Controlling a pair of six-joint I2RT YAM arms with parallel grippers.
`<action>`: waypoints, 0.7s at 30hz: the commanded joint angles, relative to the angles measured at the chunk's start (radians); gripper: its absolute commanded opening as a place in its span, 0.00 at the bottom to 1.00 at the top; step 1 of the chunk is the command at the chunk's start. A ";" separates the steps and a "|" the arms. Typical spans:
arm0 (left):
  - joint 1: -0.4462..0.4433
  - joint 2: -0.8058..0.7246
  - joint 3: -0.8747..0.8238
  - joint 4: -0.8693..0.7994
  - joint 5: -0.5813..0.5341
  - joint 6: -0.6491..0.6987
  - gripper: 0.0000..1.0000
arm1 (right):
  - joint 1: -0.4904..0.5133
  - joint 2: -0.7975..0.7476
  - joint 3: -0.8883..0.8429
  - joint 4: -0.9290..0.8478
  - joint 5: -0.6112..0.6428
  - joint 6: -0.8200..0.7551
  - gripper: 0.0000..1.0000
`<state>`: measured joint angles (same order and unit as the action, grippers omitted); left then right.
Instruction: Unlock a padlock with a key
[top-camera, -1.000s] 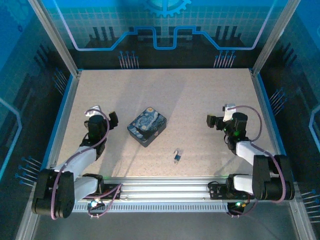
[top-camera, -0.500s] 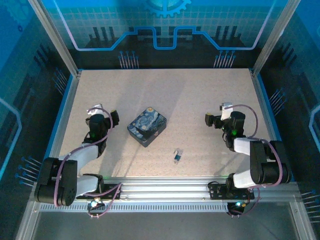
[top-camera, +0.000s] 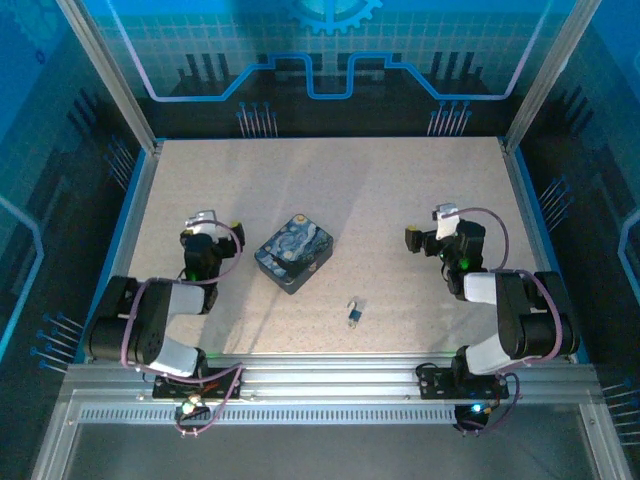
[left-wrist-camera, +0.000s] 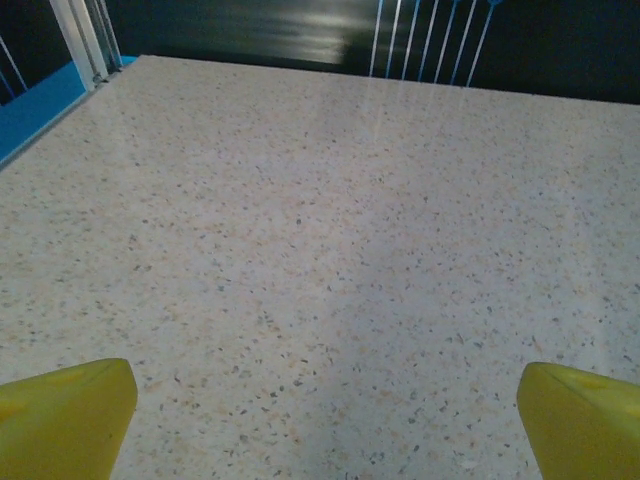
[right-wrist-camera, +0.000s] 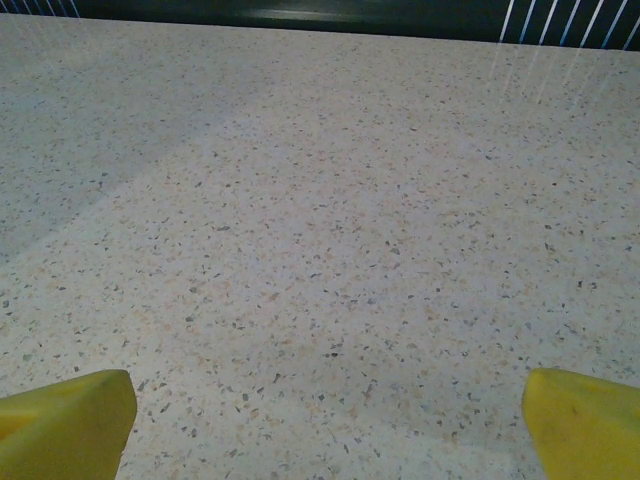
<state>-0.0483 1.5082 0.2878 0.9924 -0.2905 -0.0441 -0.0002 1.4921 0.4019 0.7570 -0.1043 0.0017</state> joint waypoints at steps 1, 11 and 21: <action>0.008 0.064 -0.025 0.189 0.044 0.035 0.99 | 0.016 0.010 0.023 0.010 0.022 -0.015 1.00; 0.019 0.045 0.082 -0.048 0.082 0.026 0.99 | 0.029 0.011 0.027 0.001 0.052 -0.019 1.00; 0.018 0.046 0.082 -0.044 0.082 0.032 0.99 | 0.031 0.011 0.029 0.001 0.057 -0.020 1.00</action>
<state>-0.0391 1.5585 0.3576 0.9466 -0.2295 -0.0242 0.0189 1.4929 0.4080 0.7521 -0.0589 -0.0055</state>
